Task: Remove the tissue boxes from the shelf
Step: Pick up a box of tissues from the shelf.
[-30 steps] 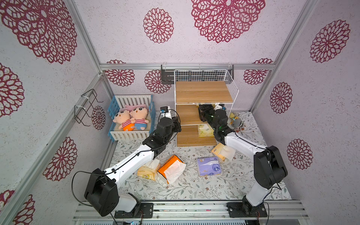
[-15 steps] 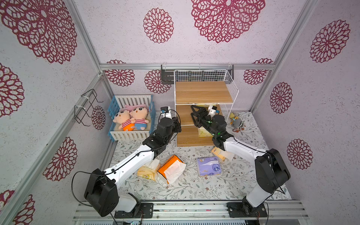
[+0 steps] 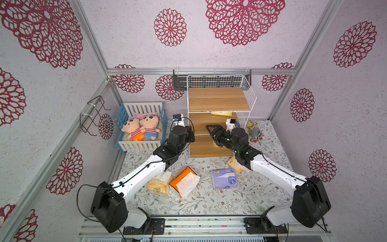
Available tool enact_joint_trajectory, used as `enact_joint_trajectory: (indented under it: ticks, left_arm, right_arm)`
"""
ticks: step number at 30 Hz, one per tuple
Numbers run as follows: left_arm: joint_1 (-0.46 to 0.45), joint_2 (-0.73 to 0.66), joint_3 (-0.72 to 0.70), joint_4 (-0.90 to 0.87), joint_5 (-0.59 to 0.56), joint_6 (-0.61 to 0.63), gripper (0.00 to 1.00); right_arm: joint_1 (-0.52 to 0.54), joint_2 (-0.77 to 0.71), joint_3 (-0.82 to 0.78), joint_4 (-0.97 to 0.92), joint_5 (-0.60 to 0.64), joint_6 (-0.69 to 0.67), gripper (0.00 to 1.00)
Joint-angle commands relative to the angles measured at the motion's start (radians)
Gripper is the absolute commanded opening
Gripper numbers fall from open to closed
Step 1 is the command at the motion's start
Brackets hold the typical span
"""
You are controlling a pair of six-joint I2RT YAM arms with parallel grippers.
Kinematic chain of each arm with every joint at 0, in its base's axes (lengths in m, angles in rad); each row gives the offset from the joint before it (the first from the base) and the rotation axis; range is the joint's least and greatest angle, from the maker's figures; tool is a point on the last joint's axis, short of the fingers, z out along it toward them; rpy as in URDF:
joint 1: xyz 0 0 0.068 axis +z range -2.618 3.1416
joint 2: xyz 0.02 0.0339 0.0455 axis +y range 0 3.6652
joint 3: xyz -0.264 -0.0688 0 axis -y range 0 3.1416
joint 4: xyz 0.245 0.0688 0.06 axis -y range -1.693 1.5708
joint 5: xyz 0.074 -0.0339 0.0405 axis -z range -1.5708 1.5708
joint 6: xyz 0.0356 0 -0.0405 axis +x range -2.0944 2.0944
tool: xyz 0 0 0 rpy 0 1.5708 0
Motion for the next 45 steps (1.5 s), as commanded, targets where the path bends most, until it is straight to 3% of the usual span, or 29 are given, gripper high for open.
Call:
enact_joint_trajectory:
  ticks: [1,6,13,17,23,30,36,45]
  left_arm:
    - [-0.002,0.001,0.017,-0.044,0.006,-0.090,0.02]
    - [-0.002,0.011,0.029,-0.052,0.000,-0.091,0.02]
    - [-0.003,0.006,0.022,-0.055,-0.025,-0.114,0.02]
    - [-0.003,0.005,0.020,-0.063,-0.036,-0.116,0.02]
    - [-0.005,0.009,0.022,-0.070,-0.041,-0.122,0.02]
    - [-0.008,0.021,0.028,-0.081,-0.033,-0.115,0.03]
    - [-0.009,0.035,0.032,-0.081,-0.021,-0.106,0.03]
    - [-0.010,0.059,0.035,-0.059,-0.006,-0.107,0.02]
  right_arm:
    - [0.011,-0.100,0.005,-0.140,0.053,-0.151,0.71]
    - [0.054,-0.277,-0.077,-0.237,0.131,-0.262,0.71]
    - [0.103,-0.556,-0.282,-0.393,0.312,-0.220,0.66]
    - [0.105,-0.599,-0.351,-0.472,0.366,-0.195,0.65]
    - [0.105,-0.525,-0.482,-0.344,0.370,-0.161,0.74]
    - [0.061,-0.385,-0.611,0.050,0.335,-0.097,0.79]
    - [0.006,-0.238,-0.604,0.246,0.329,-0.079,0.80]
    - [0.001,-0.061,-0.546,0.379,0.469,-0.025,0.80]
